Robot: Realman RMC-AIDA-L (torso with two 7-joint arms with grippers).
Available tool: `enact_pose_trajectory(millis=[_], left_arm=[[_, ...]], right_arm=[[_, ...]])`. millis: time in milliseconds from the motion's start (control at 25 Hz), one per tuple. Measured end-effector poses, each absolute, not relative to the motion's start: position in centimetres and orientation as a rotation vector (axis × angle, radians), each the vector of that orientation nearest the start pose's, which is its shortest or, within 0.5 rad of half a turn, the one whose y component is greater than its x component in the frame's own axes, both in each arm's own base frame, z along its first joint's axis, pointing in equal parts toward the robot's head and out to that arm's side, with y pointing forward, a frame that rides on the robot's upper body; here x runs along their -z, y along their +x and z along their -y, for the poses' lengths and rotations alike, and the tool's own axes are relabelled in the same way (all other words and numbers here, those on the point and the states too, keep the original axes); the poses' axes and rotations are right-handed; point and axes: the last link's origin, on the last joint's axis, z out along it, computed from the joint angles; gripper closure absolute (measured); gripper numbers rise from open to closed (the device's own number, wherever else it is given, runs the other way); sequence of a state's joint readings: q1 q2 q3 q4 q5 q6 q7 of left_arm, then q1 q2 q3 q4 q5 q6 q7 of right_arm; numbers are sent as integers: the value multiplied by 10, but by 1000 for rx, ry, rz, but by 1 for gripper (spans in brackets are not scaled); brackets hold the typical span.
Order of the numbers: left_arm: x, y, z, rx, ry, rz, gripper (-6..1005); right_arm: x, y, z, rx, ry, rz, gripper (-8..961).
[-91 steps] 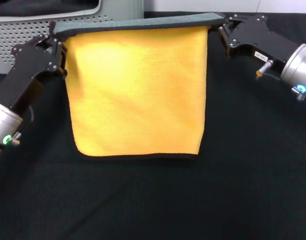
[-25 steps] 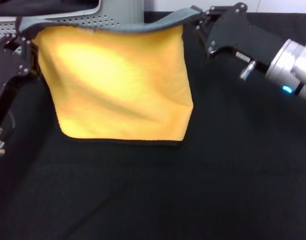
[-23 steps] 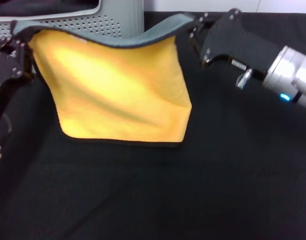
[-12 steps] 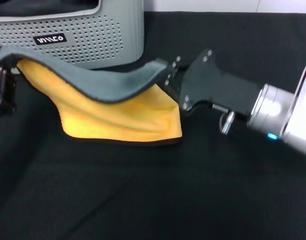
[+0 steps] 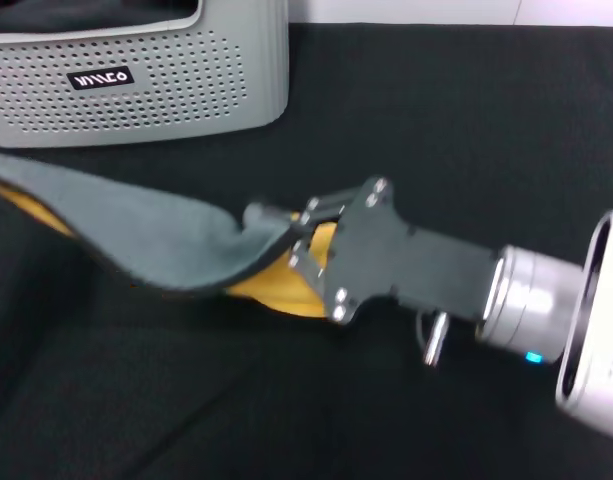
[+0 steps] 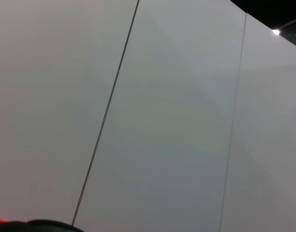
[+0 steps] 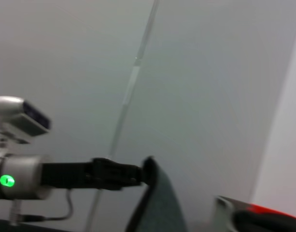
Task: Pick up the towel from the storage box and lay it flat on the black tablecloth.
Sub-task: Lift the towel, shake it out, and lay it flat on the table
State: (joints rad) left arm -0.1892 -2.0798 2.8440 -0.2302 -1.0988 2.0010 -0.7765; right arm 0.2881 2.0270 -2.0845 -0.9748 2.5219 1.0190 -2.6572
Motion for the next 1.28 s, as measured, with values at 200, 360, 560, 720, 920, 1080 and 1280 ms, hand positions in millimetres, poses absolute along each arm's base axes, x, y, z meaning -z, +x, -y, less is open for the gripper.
enact_pose_trajectory(millis=[200,360,560,720,920,1080,1280], left_arm=[[-47,-346,-165,1259,-1766,514,961],[-45,-349,-155,1241,-1765,536,961],[-42,-353,-142,1226,-1779,574,960],[-39,-355,-133,1215,-1791,607,960],[-36,-356,-126,1207,-1808,634,960],[-32,-356,-123,1209,-1829,650,960],[-31,-356,-119,1209,-1844,667,959]], right_arm=[[106,135,-251,-1064,-2556,395,929],[110,131,-239,-1085,-2583,427,929],[118,128,-219,-1115,-2622,476,929],[117,129,-207,-1171,-2634,491,929],[109,132,-196,-1255,-2624,473,929],[104,134,-189,-1318,-2625,456,929],[97,135,-181,-1412,-2628,453,929]])
